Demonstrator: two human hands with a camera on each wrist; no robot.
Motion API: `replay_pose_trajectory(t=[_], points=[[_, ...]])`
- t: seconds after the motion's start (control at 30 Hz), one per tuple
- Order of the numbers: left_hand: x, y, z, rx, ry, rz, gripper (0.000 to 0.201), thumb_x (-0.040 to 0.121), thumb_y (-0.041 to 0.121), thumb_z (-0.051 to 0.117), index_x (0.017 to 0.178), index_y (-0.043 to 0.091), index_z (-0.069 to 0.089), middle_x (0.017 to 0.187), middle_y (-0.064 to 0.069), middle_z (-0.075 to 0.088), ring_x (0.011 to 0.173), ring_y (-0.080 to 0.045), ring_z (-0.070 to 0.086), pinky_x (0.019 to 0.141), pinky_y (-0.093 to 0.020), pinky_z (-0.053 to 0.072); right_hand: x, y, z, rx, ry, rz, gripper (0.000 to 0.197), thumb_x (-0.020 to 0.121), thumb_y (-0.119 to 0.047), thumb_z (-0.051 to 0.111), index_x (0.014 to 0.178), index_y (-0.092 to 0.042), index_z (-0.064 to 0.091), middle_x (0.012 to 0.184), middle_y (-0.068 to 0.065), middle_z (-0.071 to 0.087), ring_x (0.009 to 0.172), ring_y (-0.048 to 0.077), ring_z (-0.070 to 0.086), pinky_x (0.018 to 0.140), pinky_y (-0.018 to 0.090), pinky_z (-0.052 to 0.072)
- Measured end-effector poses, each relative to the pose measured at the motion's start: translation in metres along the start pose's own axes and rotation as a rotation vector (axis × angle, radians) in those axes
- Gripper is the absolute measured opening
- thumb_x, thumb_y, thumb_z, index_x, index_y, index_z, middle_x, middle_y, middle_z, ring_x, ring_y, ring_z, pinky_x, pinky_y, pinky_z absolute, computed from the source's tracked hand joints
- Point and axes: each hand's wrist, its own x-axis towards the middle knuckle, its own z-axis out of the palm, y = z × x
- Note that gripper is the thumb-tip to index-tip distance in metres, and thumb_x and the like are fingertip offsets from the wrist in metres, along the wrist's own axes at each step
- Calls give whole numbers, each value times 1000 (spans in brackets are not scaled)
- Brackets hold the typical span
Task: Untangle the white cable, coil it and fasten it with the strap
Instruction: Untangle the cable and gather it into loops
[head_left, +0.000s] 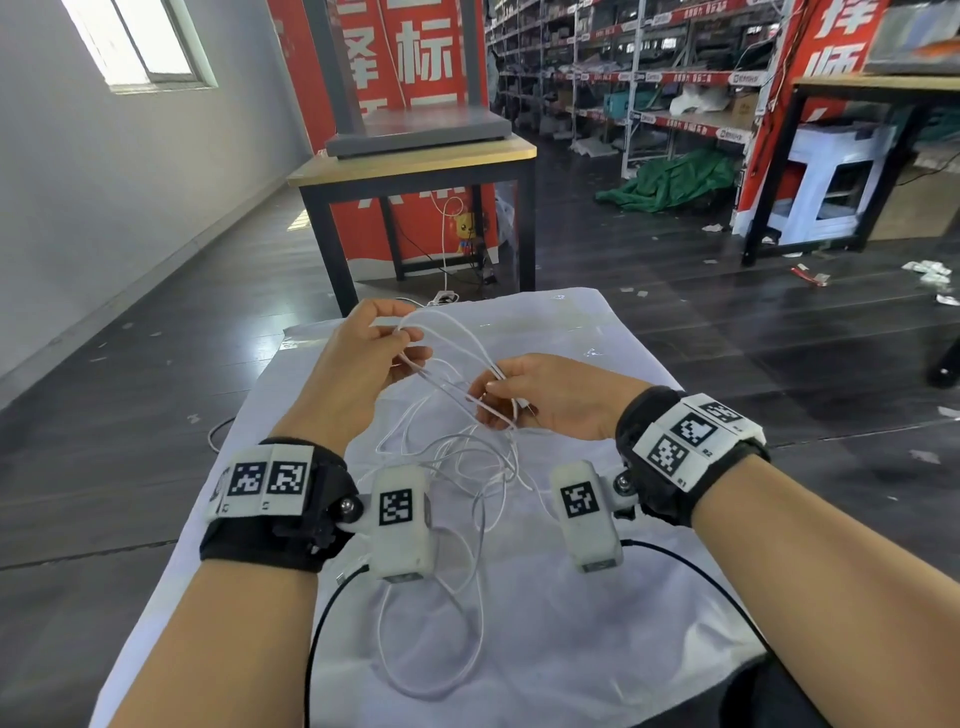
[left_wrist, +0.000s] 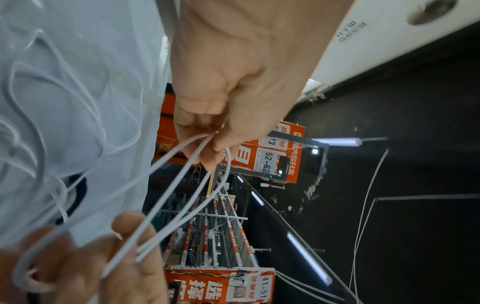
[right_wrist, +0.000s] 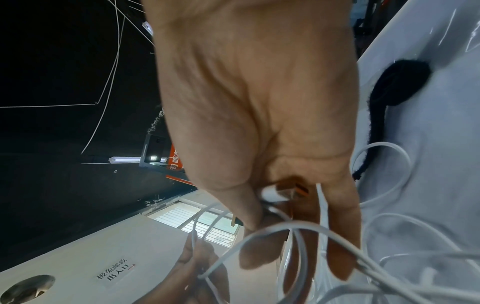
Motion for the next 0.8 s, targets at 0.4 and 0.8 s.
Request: replay_pose_trajectory(t=[0.4,0.8], points=[[-7,9,-3,-198,-87,-137,27,94,-6,46,105,10,65,82,-4,65,45,-5,43,57,-20,50,3,1,7,-88,21,41,20,101,-19,45,101,-6,60,66,6,50,55,18,66,73,31,59],[-1,11,-9,-650,-126,-177,22,93,-2,46,103,10,61,73,-7,59,55,-8,54,72,-27,56,-4,-3,8,-242,-224,18,32,104,-19,34,118,-7,60,79,3,59,69,12,59,73,21,53]])
